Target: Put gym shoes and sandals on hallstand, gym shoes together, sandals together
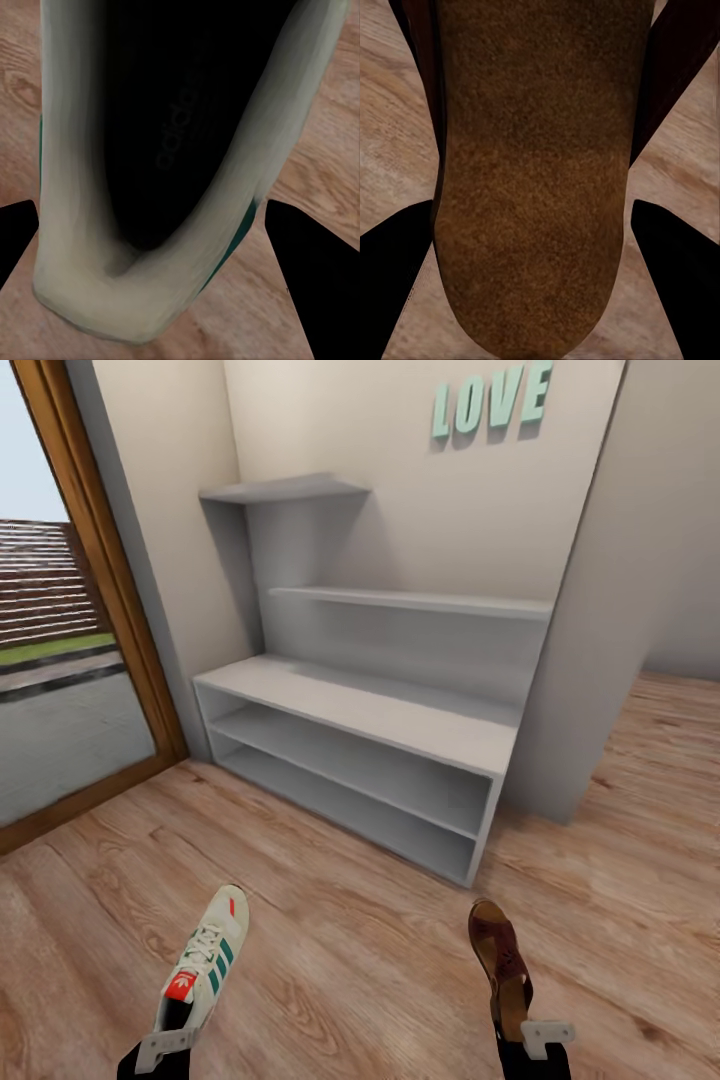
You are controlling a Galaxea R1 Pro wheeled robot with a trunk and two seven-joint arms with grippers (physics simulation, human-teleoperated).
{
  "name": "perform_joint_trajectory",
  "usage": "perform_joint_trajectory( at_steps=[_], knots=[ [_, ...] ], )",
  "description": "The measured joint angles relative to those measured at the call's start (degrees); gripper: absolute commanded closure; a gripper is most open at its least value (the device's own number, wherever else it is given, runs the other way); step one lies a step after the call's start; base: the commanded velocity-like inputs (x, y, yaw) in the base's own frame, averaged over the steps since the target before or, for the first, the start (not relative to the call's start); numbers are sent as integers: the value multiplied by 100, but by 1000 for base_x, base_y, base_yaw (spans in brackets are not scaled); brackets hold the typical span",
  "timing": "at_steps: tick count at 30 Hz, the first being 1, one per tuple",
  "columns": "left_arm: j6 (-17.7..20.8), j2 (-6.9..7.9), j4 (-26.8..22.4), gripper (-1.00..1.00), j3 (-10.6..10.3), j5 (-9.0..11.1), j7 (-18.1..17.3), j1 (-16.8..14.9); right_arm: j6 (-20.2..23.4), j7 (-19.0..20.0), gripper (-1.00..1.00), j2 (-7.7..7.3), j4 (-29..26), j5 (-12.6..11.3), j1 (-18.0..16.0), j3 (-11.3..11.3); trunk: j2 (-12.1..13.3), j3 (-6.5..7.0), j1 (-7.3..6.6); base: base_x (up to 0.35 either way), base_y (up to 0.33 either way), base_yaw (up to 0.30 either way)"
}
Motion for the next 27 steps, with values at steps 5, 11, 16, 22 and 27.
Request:
perform_joint_trajectory(
  at_steps=[5,11,16,22,27],
  knots=[
    [0,0,0,100,0,0,0,0,0,0,100,0,4,0,0,0,0,-18,0,7,333,-289],
    [0,0,0,100,0,0,0,0,0,0,100,0,2,0,0,0,0,-40,-1,72,335,-289],
    [5,0,0,100,0,0,0,0,0,0,100,0,0,0,0,0,0,-58,0,41,335,-289],
    [9,0,0,100,0,0,0,0,0,0,100,0,4,0,2,0,0,-80,0,5,335,-289],
    [9,0,-1,100,0,0,0,0,0,0,100,0,6,0,0,0,0,-99,0,0,335,-289]
  ],
)
